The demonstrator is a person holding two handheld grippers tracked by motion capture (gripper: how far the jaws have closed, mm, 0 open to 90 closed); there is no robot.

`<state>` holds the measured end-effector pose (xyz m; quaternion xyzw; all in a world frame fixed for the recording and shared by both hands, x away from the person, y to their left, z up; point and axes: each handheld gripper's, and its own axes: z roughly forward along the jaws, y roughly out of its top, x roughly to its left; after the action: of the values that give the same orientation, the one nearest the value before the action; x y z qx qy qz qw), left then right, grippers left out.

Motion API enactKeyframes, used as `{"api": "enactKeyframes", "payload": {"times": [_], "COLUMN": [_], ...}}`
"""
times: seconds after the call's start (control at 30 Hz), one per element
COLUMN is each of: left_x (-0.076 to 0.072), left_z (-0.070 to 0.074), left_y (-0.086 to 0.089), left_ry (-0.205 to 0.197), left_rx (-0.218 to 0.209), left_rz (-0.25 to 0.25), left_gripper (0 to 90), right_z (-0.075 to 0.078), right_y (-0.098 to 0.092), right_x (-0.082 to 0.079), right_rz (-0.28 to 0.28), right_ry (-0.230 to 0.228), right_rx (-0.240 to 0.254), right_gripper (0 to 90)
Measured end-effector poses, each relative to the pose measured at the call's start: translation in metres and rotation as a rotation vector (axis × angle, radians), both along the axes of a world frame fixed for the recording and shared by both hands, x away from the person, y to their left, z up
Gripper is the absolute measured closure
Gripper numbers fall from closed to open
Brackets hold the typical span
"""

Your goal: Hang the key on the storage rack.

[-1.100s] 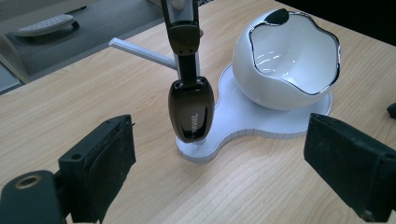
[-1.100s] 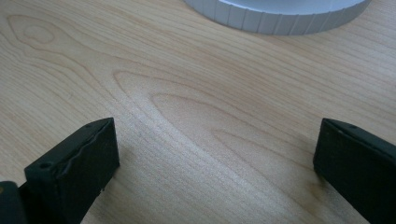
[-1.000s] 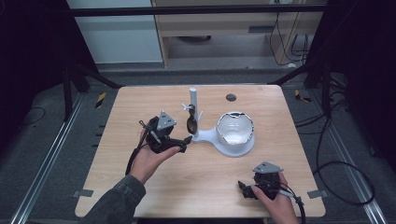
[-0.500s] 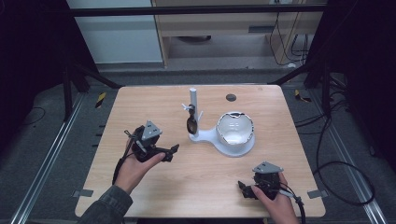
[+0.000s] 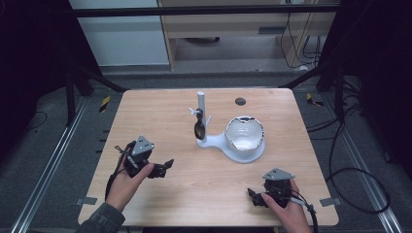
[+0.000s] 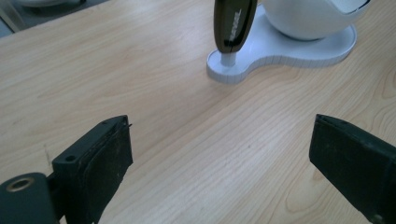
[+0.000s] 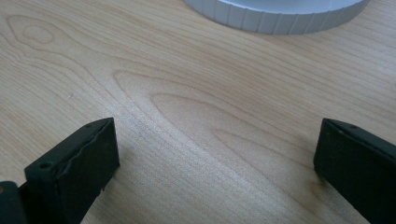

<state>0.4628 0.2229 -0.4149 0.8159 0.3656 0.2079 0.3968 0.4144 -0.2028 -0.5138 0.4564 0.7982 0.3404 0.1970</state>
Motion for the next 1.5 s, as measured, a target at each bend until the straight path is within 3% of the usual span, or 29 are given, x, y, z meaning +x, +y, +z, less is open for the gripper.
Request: {"api": "enactKeyframes", "payload": {"times": [0.43, 0.57, 0.6, 0.83, 0.9, 1.3, 1.5], "left_x": [-0.013, -0.014, -0.014, -0.014, -0.012, -0.001, 0.002], "left_z": [-0.022, -0.036, -0.042, -0.053, -0.058, -0.078, -0.085], "left_y": [0.04, 0.05, 0.055, 0.06, 0.058, 0.058, 0.057], "left_ry": [0.05, 0.084, 0.108, 0.139, 0.142, 0.203, 0.192], "left_rx": [0.038, 0.076, 0.084, 0.103, 0.151, 0.13, 0.111], "left_rz": [0.03, 0.046, 0.051, 0.06, 0.058, 0.089, 0.104], "left_gripper": [5.6, 5.6, 5.6, 5.7, 5.9, 5.9, 5.2], "right_z": [0.0, 0.0, 0.0, 0.0, 0.0, 0.0, 0.0], "right_y": [0.0, 0.0, 0.0, 0.0, 0.0, 0.0, 0.0], "right_x": [0.0, 0.0, 0.0, 0.0, 0.0, 0.0, 0.0], "right_rz": [0.0, 0.0, 0.0, 0.0, 0.0, 0.001, 0.001], "right_ry": [-0.001, -0.001, -0.001, -0.001, -0.001, -0.001, -0.001], "right_rx": [0.001, 0.0, 0.001, 0.0, 0.0, 0.001, 0.001], "right_gripper": [0.4, 0.4, 0.4, 0.4, 0.4, 0.4, 0.4]}}
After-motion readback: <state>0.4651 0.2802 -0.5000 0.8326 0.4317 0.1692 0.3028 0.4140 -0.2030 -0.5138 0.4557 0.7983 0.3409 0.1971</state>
